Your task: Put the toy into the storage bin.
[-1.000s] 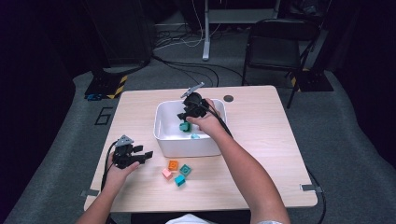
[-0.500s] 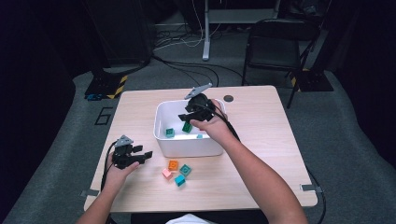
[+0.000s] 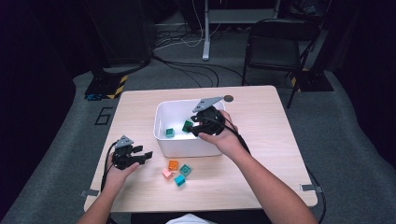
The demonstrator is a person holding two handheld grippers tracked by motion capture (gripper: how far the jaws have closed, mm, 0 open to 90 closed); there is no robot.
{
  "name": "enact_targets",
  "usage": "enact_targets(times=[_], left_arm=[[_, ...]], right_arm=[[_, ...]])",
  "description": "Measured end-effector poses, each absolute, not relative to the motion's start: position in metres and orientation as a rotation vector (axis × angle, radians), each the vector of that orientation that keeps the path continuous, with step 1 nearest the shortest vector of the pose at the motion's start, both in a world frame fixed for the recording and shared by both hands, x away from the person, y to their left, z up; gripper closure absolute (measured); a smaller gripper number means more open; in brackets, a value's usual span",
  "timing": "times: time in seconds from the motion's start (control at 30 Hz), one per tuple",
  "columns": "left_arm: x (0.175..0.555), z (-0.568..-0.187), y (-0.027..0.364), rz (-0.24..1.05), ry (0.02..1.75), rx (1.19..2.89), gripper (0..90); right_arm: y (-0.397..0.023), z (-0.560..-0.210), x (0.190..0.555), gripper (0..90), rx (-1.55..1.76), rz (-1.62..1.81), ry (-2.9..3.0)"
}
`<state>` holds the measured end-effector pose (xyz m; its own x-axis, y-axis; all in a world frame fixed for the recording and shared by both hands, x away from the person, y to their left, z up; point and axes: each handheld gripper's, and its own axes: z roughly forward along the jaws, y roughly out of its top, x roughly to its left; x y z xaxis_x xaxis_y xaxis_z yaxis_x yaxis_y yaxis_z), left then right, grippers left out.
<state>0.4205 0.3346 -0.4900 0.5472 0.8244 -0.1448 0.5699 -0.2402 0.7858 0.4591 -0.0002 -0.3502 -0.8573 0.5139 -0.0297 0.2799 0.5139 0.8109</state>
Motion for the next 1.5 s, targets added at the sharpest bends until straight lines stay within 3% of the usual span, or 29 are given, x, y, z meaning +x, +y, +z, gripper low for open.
enact_targets(times=[0.5, 1.5], left_arm=[[0.42, -0.49, 0.335, 0.388, 1.123, 1.944, 38.8], [0.417, -0.49, 0.338, 0.396, 1.135, 1.947, 38.8]], right_arm=[[0.002, -0.378, 0.417, 52.8, 0.597, 1.305, 2.504], [0.026, -0.467, 0.385, 50.6, 0.584, 1.235, 2.608]])
